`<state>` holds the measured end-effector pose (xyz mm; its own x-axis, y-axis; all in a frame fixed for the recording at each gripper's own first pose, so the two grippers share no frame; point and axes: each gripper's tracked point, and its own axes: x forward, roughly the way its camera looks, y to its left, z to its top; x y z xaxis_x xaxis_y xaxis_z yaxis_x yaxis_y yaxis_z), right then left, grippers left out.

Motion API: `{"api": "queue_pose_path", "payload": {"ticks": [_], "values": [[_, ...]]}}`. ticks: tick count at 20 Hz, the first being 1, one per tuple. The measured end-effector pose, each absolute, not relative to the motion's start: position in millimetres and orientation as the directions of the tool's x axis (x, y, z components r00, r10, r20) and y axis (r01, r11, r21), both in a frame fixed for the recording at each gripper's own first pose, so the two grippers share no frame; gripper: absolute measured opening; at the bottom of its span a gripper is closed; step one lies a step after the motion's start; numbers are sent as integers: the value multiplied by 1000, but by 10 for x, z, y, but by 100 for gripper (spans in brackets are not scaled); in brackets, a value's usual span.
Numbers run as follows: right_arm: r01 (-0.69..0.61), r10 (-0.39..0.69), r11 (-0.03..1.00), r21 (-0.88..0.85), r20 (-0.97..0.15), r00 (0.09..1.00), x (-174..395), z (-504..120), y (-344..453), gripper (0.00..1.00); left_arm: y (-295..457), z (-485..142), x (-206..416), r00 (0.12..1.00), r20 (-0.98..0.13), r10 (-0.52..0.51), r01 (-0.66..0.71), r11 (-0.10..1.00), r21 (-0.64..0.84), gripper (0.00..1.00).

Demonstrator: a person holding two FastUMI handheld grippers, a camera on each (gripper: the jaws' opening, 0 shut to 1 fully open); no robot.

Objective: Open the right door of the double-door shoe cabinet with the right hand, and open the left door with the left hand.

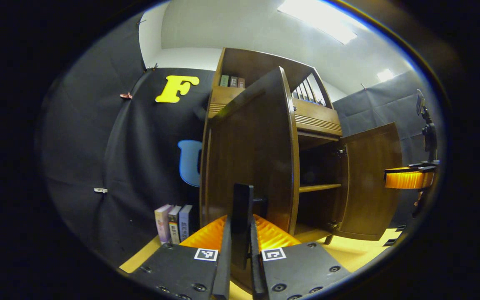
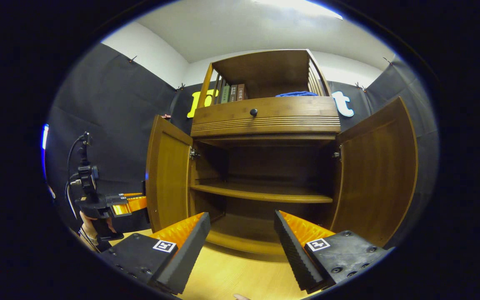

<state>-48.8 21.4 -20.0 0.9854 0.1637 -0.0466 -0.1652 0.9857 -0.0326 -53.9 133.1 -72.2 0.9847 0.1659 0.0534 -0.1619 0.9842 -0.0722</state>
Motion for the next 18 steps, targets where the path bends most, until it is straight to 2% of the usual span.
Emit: {"api": "queue_pose_path", "payload": {"ticks": [5,9,13,17,18], "values": [[-192,191,981,-38,-45,981,-473,-204,405,98,1625,-665,-729,968,71,242,-239,970,-42,22],[-211,209,977,-44,-46,977,-445,-224,528,96,1745,-684,-884,962,62,266,-263,963,-49,16],[-227,224,973,-50,-56,973,-437,-274,614,95,1715,-765,-1025,968,16,251,-250,966,-65,16],[-222,220,974,-48,-50,974,-419,-290,605,98,1602,-761,-1229,957,-46,287,-288,958,-6,16],[-217,215,975,-49,-52,975,-419,-300,581,95,1492,-748,-1244,961,-60,272,-273,962,-10,16]]}}
